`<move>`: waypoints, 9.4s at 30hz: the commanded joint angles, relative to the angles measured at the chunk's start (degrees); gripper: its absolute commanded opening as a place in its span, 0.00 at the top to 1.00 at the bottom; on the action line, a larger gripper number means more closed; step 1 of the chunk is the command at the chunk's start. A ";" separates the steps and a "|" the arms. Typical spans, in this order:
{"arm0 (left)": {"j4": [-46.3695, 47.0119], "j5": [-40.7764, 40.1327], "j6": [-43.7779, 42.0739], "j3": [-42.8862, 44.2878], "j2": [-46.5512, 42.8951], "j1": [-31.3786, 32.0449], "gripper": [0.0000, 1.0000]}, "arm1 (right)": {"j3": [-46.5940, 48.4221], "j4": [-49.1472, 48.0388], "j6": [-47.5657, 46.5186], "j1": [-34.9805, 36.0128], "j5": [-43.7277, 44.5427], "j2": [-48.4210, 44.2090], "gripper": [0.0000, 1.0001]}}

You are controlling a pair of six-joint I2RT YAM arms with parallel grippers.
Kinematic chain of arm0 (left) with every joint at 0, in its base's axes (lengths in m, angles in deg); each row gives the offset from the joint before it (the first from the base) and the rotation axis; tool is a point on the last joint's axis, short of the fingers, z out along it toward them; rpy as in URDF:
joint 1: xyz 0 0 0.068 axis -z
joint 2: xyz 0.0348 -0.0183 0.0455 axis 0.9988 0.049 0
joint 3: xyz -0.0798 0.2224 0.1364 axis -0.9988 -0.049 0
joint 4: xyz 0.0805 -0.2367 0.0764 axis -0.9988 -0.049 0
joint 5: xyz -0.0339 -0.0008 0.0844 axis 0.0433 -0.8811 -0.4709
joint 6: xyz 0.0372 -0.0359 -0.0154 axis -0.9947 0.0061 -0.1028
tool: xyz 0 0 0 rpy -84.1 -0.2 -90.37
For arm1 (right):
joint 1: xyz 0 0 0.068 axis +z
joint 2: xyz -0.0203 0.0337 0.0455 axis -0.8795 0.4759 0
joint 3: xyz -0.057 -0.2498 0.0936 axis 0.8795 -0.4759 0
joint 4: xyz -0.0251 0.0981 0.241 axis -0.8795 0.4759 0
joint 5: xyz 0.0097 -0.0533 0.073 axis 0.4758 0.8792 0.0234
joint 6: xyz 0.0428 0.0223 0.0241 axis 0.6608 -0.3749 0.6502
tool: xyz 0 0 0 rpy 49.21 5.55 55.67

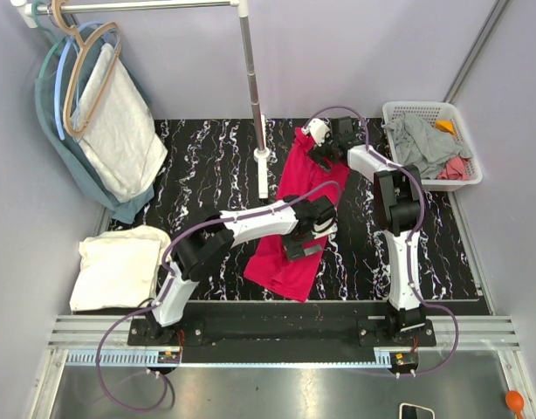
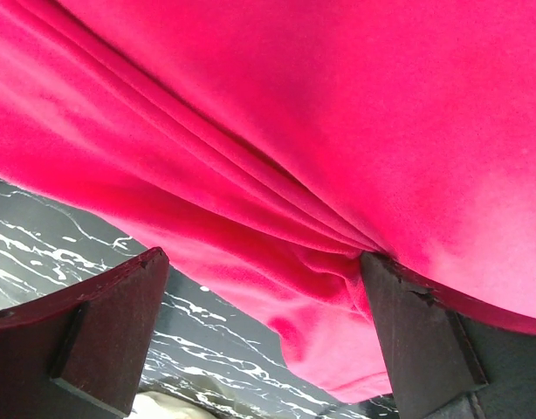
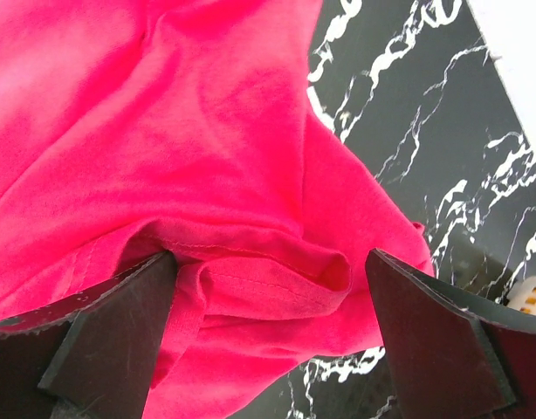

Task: Fold and stack the t-shirts
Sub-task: Fold the tshirt

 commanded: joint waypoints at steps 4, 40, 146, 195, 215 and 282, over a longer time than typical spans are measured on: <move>-0.50 5.32 1.08 0.42 0.72 2.03 0.01 | 4.61 -0.17 3.16 0.33 -2.43 3.57 0.00; 2.84 -6.54 -1.64 13.52 7.67 1.77 0.01 | 33.98 3.61 1.49 0.68 5.83 19.31 0.00; 18.22 22.64 -10.96 -31.84 -34.79 -31.36 0.05 | -50.75 18.29 14.50 41.37 -0.60 -44.07 0.08; 18.66 22.64 -12.81 -37.73 -39.35 -33.04 0.05 | -52.25 17.06 8.70 41.28 -6.30 -33.25 0.90; 19.18 21.76 -11.84 -35.97 -36.54 -33.04 0.05 | -47.16 28.75 16.34 49.89 -15.97 -44.14 1.00; 20.77 21.94 -13.33 -33.77 -30.39 -33.13 0.02 | -15.86 21.63 -5.36 20.02 5.21 -19.81 0.72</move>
